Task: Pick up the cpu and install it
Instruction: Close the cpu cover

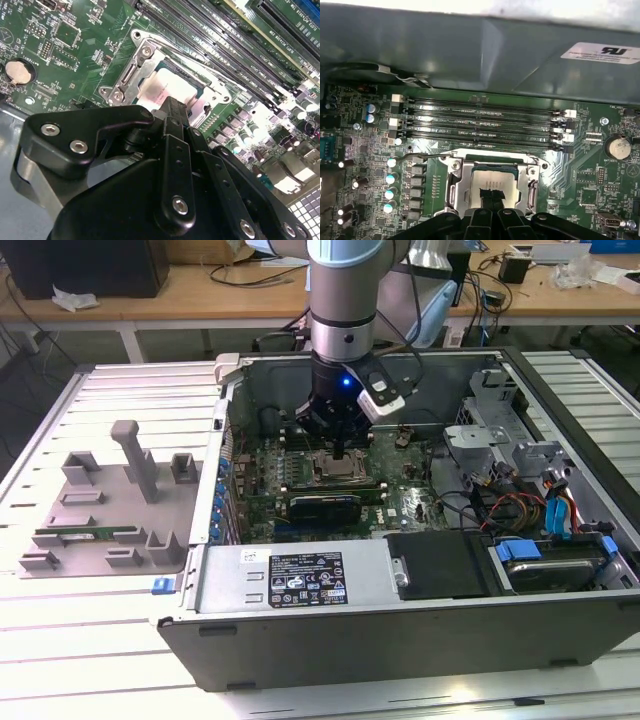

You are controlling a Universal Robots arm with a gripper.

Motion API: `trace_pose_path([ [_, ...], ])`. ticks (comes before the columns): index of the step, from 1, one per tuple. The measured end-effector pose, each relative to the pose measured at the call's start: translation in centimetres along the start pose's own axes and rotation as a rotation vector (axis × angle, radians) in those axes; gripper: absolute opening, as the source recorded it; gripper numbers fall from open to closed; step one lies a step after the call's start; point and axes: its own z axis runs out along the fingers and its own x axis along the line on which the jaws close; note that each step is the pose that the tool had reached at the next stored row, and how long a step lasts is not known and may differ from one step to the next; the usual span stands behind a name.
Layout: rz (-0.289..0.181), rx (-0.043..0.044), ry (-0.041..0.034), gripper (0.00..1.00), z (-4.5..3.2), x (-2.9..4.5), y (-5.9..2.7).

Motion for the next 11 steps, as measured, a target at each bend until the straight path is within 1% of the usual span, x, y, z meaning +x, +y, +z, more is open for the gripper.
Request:
trace_pose_path([
  [3, 0.0, 0.0, 0.0, 0.11, 0.02, 0.11, 0.01],
  [7, -0.001, -0.0001, -0.0006, 0.11, 0.44, 0.99, 0.08],
  [8, -0.002, 0.0, -0.0007, 0.11, 0.98, 1.99, 0.16],
  [9, -0.002, 0.0, -0.0006, 0.11, 1.28, 2.47, 0.2],
  [10, -0.002, 0.0, -0.0007, 0.11, 1.48, 2.57, 0.2],
  [11, -0.002, 0.0001, -0.0006, 0.11, 1.51, 2.57, 0.2],
])
